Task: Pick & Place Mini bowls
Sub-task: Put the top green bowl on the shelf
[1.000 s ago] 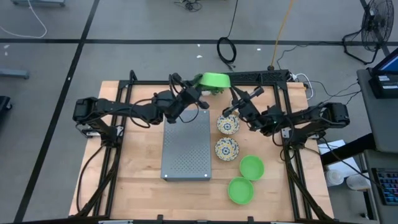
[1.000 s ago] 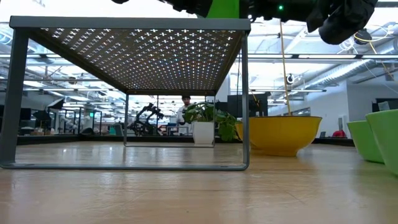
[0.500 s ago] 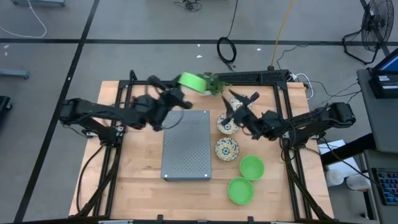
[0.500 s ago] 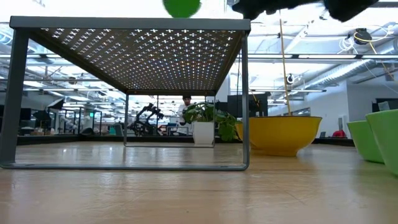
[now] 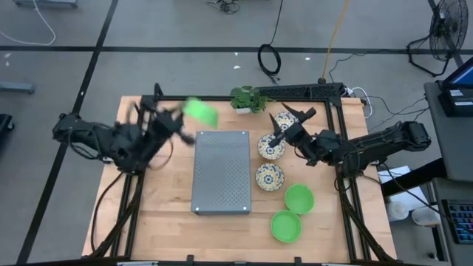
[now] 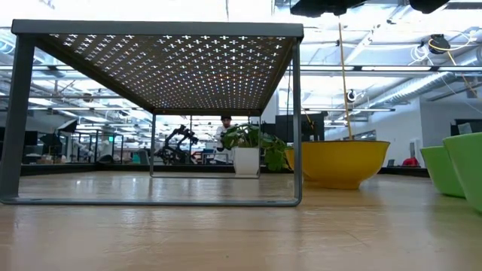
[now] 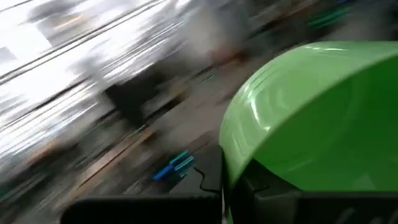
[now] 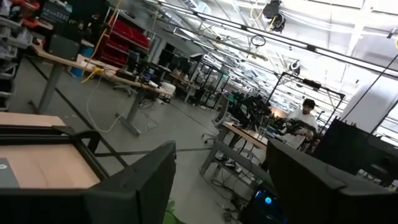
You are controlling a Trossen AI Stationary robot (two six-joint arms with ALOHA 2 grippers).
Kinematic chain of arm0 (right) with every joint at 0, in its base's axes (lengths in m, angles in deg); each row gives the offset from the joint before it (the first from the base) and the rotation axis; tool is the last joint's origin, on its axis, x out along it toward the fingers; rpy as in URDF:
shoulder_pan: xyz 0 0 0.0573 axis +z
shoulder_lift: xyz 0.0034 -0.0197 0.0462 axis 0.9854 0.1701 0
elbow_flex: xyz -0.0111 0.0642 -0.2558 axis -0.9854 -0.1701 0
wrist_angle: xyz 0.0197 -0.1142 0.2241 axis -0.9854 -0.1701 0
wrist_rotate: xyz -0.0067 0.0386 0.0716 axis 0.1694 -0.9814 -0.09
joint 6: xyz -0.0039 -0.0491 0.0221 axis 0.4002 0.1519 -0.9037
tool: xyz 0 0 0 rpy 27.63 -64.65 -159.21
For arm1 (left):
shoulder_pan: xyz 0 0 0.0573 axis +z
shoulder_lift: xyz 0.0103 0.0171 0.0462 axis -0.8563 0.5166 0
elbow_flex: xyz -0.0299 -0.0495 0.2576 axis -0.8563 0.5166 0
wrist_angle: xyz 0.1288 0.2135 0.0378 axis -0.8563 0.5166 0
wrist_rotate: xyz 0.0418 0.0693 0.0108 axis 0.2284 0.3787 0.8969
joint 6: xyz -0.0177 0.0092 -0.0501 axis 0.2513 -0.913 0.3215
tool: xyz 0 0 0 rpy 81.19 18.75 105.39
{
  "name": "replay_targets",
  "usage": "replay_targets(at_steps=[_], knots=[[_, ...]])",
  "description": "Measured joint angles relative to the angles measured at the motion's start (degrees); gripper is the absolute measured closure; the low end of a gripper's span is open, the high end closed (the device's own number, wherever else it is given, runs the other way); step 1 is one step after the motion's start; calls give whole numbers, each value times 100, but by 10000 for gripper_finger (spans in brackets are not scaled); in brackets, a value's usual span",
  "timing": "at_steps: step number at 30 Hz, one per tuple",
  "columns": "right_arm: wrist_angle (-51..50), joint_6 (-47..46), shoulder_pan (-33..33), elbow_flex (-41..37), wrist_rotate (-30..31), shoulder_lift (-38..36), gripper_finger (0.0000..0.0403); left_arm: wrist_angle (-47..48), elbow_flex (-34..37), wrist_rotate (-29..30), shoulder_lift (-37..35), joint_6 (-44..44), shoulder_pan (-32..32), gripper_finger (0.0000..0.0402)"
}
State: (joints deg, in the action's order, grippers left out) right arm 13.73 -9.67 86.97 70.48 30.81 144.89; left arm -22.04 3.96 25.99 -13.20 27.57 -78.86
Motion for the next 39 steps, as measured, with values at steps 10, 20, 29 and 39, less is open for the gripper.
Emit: replay_targets(at_steps=[10, 20, 29, 39], knots=[[-195, -177, 0, -2, -22, -2, 170, 5884, -1673, -5474, 489, 4628, 797, 398], [-175, -242, -2, -2, -20, -2, 174, 7677, -2326, -7381, 2560, 4923, 1379, 399], [-280, -235, -2, -4, -4, -2, 175, 7932, -2334, -8092, 3530, 4753, 1500, 398], [-280, -224, -2, -4, 2, -2, 176, 7969, -2330, -8219, 3531, 4876, 1534, 388]])
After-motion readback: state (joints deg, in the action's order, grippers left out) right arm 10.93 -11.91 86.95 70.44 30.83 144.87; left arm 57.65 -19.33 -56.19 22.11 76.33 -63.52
